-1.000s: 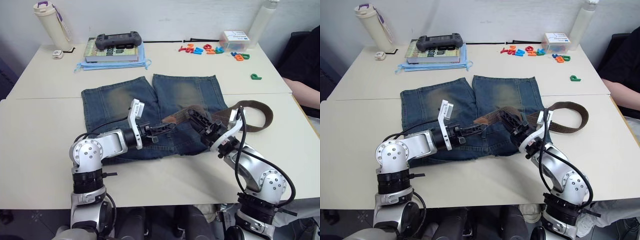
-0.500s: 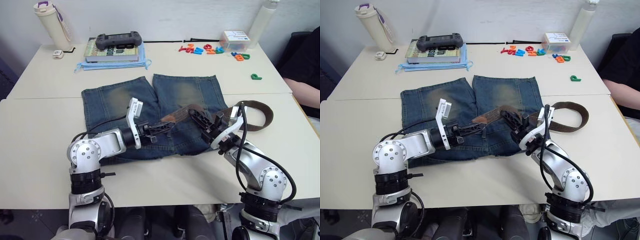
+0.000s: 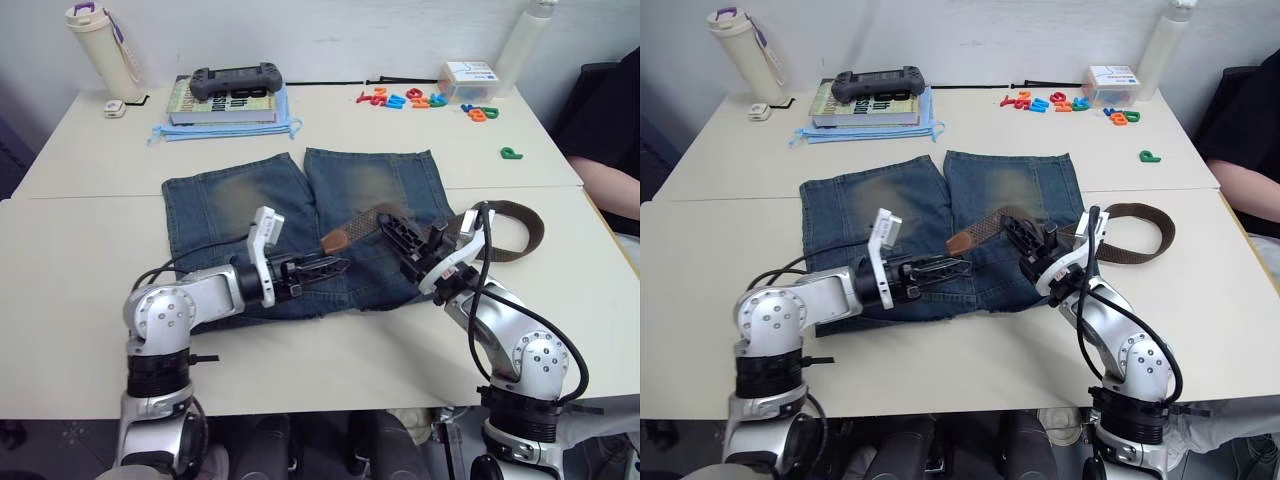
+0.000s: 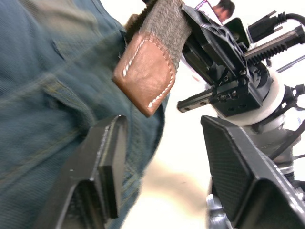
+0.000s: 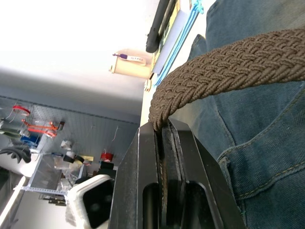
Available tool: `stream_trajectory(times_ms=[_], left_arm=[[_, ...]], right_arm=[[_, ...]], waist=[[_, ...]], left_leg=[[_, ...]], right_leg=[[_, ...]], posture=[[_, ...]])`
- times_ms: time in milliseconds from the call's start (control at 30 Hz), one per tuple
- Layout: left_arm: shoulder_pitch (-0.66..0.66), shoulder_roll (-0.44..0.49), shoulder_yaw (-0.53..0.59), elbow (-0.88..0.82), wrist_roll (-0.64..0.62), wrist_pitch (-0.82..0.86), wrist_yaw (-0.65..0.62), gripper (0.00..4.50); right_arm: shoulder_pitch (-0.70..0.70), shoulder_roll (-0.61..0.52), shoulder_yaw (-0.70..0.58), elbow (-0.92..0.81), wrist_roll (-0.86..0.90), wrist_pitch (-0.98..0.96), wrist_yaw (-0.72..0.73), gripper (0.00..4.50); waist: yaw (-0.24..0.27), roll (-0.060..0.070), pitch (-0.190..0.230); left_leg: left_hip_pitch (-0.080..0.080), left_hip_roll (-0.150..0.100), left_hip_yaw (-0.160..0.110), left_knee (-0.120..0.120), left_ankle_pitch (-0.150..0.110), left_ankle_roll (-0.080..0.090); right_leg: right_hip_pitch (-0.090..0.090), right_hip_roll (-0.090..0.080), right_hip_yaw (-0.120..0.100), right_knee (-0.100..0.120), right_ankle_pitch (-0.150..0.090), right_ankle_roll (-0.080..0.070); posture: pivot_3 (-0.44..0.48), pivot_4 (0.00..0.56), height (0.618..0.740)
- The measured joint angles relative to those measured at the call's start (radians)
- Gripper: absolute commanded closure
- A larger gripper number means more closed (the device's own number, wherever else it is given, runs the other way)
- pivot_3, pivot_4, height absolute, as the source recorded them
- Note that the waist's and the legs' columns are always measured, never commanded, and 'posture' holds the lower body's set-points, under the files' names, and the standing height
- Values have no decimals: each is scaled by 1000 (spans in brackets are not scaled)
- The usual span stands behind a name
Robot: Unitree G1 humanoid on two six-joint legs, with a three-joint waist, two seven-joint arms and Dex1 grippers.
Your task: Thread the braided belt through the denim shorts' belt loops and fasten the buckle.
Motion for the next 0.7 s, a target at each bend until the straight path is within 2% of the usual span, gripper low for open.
stream_trajectory(times_ms=[133, 233, 500, 700], left_arm=[[177, 164, 68, -100, -11, -22, -81, 1818], [257, 209, 78, -147, -16, -40, -113, 1818], [278, 179, 76, -184, -39, -77, -73, 1818], [279, 192, 44, -203, -15, -143, -81, 1818]], right_arm=[[3, -6, 9, -16, -40, -36, -48, 4500], [11, -6, 15, -20, -63, -57, -72, 4500], [48, -5, 36, -28, -108, -100, -88, 4500], [64, -17, 14, -42, -107, -123, -96, 4500]], waist=[[1, 0, 0], [8, 1, 0], [16, 1, 0], [16, 1, 0]], left_leg=[[-1, 0, 0, 0, 0, 0], [-1, 0, -1, 0, 0, 0], [-2, 0, -1, 0, -1, 1], [-2, 0, -1, 0, -1, 1]], right_leg=[[-1, 0, 0, -1, 0, -1], [0, -1, 0, -2, 0, -1], [0, -1, -1, -3, 0, -1], [0, -1, -1, -2, 0, -1]], posture=[[0, 150, 667], [0, 150, 667], [0, 150, 667], [0, 150, 667]])
